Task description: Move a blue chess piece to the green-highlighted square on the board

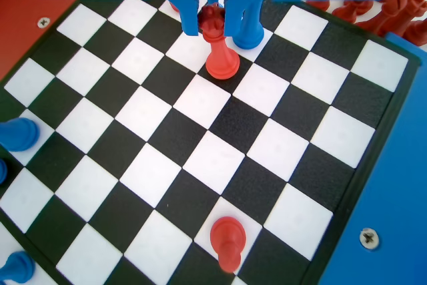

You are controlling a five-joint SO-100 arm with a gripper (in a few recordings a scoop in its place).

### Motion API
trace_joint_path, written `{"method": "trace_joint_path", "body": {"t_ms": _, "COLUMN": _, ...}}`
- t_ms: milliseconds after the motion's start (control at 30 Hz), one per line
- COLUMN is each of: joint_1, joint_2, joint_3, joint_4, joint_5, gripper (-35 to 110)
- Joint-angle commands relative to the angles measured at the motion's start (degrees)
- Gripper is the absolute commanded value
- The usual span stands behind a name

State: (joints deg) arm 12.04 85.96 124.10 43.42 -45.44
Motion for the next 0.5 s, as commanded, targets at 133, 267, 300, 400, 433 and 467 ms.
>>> {"method": "trace_joint_path", "body": {"t_ms": 133, "joint_1": 0.0, "joint_2": 1.58, "joint_3": 1.14, "joint_4": -0.18, "joint_5": -1.23, "gripper": 1}}
{"method": "trace_joint_path", "body": {"t_ms": 267, "joint_1": -0.53, "joint_2": 4.39, "joint_3": 1.23, "joint_4": 2.11, "joint_5": -1.76, "gripper": 1}}
{"method": "trace_joint_path", "body": {"t_ms": 300, "joint_1": -0.7, "joint_2": 5.1, "joint_3": 1.23, "joint_4": 2.99, "joint_5": -1.76, "gripper": 1}}
{"method": "trace_joint_path", "body": {"t_ms": 400, "joint_1": -1.23, "joint_2": 7.91, "joint_3": 0.7, "joint_4": 5.89, "joint_5": -1.76, "gripper": 1}}
{"method": "trace_joint_path", "body": {"t_ms": 433, "joint_1": -1.41, "joint_2": 8.88, "joint_3": 0.44, "joint_4": 7.03, "joint_5": -1.76, "gripper": 1}}
{"method": "trace_joint_path", "body": {"t_ms": 467, "joint_1": -1.58, "joint_2": 9.93, "joint_3": 0.26, "joint_4": 8.09, "joint_5": -1.67, "gripper": 1}}
